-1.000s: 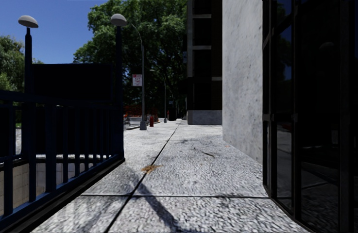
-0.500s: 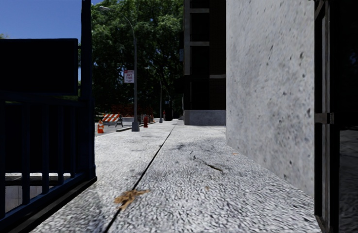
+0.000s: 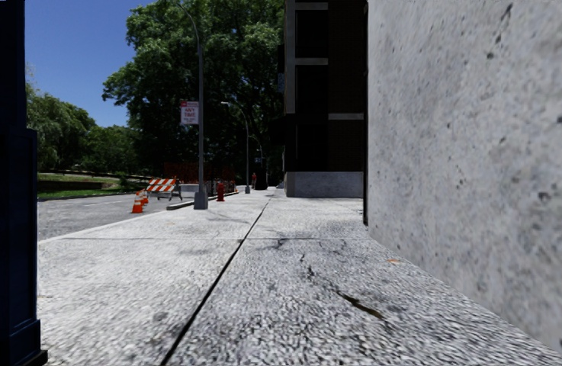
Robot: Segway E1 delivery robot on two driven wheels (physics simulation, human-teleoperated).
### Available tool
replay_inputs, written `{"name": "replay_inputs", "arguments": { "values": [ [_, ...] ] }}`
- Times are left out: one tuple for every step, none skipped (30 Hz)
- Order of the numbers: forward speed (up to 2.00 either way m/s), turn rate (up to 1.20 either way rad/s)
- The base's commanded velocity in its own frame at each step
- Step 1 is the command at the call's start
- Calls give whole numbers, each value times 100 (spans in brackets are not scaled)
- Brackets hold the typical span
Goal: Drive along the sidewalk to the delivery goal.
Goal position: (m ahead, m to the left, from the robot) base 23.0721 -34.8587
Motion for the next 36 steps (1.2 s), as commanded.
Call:
{"name": "replay_inputs", "arguments": {
  "values": [
    [200,0],
    [200,0],
    [200,0],
    [200,0],
    [200,0],
    [200,0],
    [200,0],
    [200,0],
    [200,0],
    [200,0],
    [200,0],
    [200,0],
    [200,0],
    [200,0],
    [200,0],
    [200,0],
    [200,0],
    [200,0],
    [200,0],
    [200,0],
    [200,0],
    [200,0],
    [200,0],
    [200,0],
    [200,0],
    [200,0],
    [200,0],
    [200,0],
    [200,0],
    [200,0],
    [200,0],
    [200,0],
    [200,0],
    [200,0],
    [200,0],
    [200,0]
  ]
}}
